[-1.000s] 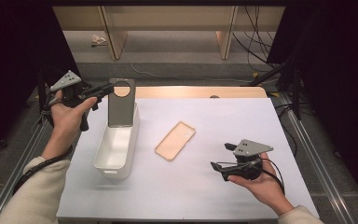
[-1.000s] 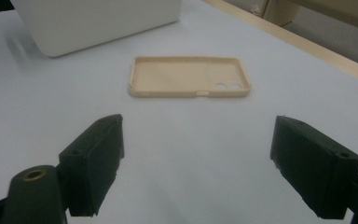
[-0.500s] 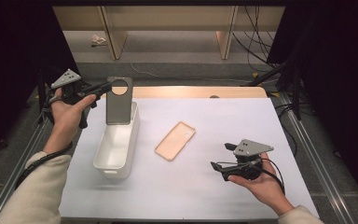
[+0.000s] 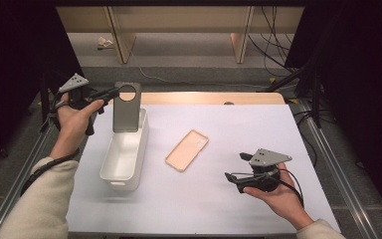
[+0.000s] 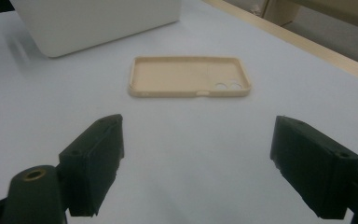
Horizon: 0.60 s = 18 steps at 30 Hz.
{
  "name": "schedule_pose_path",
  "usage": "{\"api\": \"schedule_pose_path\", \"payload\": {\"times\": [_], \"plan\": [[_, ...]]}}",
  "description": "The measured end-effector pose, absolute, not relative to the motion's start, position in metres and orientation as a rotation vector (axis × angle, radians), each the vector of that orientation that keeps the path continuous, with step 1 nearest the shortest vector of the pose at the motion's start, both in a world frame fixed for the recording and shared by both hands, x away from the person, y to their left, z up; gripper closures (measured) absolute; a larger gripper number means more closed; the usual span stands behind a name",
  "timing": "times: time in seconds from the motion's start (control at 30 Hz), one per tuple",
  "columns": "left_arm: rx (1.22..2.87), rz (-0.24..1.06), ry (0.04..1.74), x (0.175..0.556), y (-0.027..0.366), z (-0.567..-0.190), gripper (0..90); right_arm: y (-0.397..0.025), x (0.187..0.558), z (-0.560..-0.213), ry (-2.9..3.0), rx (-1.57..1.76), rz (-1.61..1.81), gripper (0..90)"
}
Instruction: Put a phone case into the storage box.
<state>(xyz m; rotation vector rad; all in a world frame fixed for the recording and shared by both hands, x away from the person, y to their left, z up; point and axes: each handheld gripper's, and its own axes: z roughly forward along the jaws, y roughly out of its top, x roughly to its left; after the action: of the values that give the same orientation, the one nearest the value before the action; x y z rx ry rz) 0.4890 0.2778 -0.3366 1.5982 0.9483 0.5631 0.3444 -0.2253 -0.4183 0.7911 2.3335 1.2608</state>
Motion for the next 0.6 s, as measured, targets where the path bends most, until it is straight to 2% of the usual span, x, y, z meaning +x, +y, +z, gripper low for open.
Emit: {"api": "schedule_pose_path", "payload": {"times": [0.6], "plan": [[1.607,0.555,0.992,0.507,0.276,-0.347,81.6,-0.226,0.345,-0.419,2.334,0.792,1.264,18.4]]}}
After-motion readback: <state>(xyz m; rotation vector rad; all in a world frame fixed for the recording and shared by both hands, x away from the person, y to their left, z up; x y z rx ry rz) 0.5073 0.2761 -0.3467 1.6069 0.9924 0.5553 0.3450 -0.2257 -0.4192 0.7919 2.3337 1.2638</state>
